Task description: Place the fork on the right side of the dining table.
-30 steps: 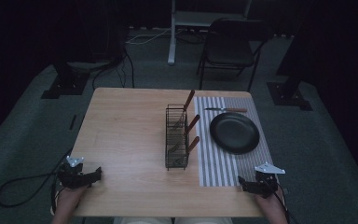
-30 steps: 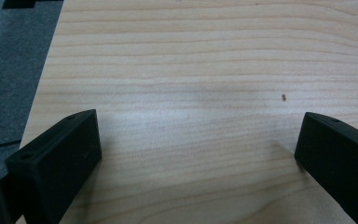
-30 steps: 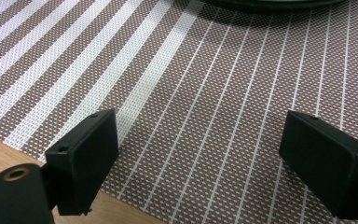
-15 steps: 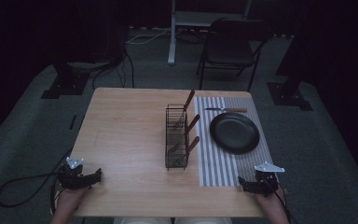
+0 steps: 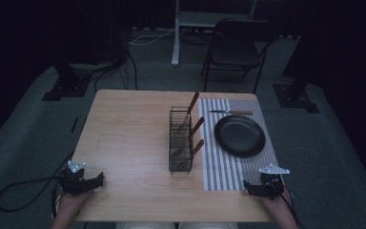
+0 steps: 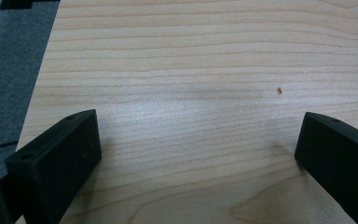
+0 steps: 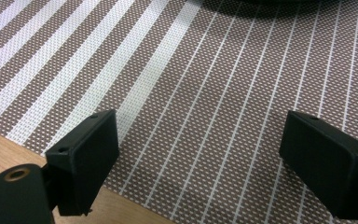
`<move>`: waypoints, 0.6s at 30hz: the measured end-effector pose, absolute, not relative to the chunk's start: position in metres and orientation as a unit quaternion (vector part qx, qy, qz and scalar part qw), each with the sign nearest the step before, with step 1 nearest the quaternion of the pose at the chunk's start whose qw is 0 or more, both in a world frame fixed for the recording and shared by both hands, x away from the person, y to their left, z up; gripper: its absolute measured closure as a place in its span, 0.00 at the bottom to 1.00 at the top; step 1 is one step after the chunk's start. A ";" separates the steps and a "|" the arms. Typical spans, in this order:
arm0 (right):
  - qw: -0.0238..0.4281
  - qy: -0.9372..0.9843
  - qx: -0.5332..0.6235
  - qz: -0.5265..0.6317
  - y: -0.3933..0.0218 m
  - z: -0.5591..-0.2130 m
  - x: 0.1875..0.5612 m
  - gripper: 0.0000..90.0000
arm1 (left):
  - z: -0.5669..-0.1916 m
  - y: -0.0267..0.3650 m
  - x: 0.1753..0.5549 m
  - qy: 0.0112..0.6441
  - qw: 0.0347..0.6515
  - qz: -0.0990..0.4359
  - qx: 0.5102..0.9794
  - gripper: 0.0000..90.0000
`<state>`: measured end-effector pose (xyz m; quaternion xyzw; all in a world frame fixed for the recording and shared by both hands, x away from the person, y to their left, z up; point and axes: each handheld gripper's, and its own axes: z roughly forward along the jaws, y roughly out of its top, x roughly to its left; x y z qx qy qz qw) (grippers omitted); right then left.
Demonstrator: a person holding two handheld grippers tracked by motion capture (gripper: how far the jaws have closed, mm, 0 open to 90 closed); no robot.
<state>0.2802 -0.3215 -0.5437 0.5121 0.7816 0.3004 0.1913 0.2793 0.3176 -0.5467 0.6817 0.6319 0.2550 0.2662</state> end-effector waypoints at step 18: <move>0.170 0.779 0.504 0.333 -0.318 -0.523 0.281 0.16 | -0.547 0.318 0.279 0.630 0.267 0.255 0.683 0.01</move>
